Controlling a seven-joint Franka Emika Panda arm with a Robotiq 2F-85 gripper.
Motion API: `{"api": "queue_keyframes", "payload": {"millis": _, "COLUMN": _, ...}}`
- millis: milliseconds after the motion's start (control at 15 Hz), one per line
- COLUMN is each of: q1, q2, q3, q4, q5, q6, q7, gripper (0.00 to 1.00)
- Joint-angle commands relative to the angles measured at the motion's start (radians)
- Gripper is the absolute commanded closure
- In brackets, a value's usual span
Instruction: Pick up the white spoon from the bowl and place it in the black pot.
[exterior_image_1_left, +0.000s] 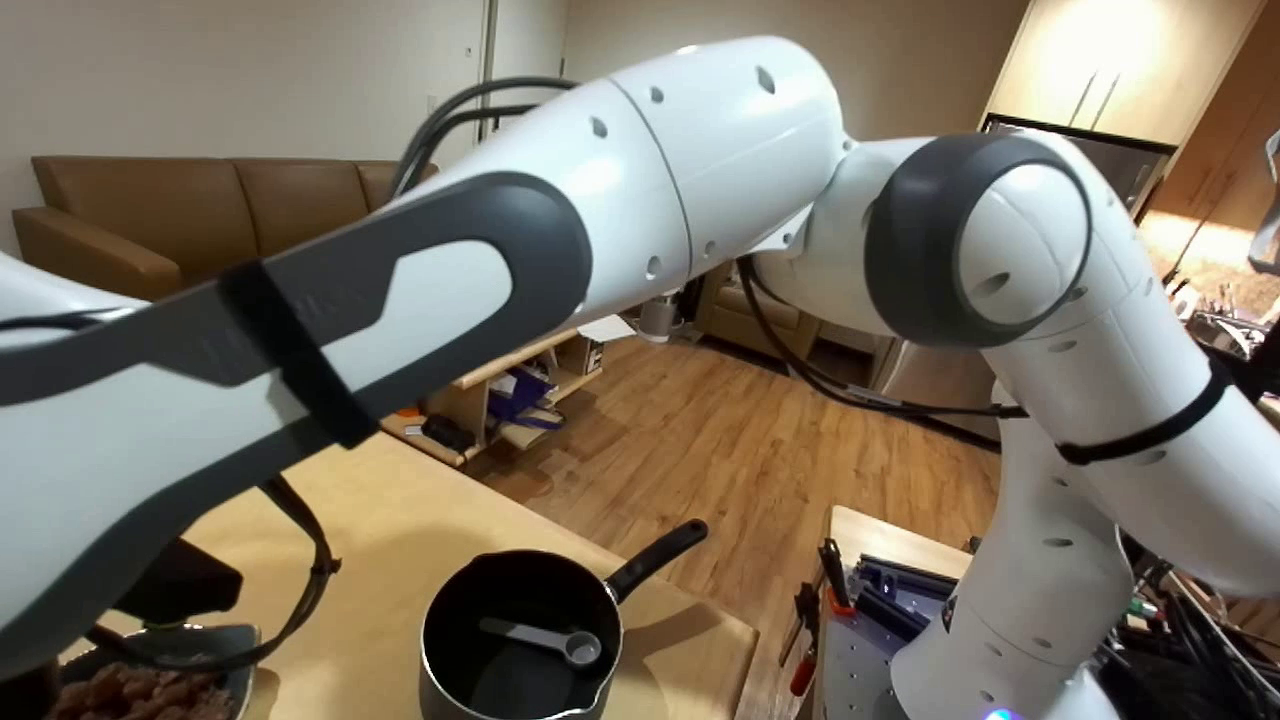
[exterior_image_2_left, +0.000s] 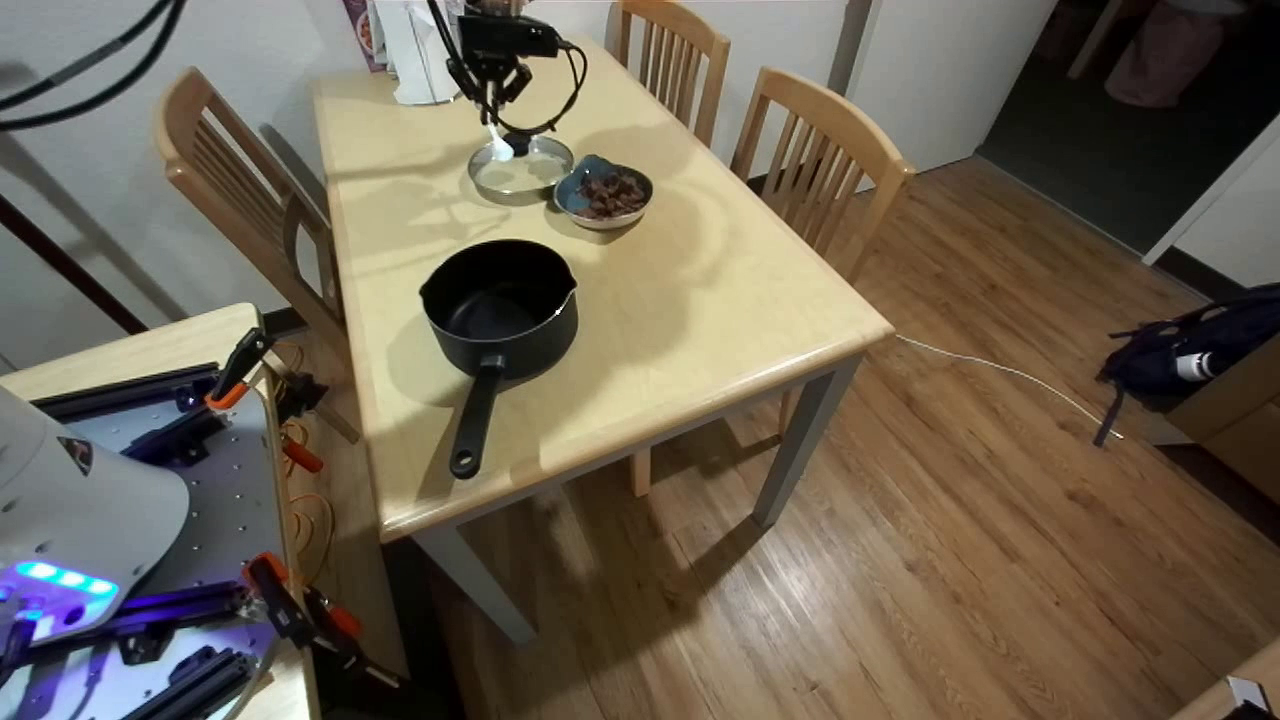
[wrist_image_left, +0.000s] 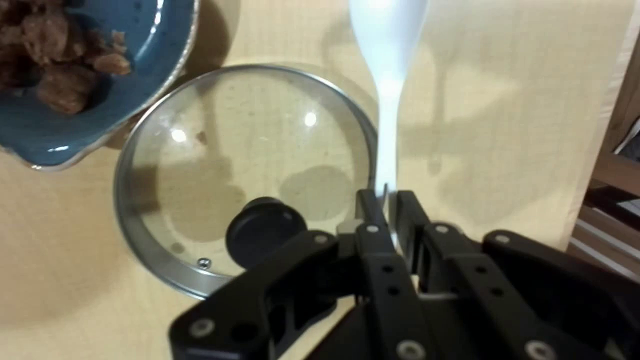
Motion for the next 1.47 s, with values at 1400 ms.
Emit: {"api": "queue_keyframes", "payload": {"millis": 1400, "q1": -0.176, "q2": -0.290, "q3": 0.041, "q4": -0.592, "q5": 0.015, "q6": 0.426, "q7": -0.070, "gripper": 0.95}}
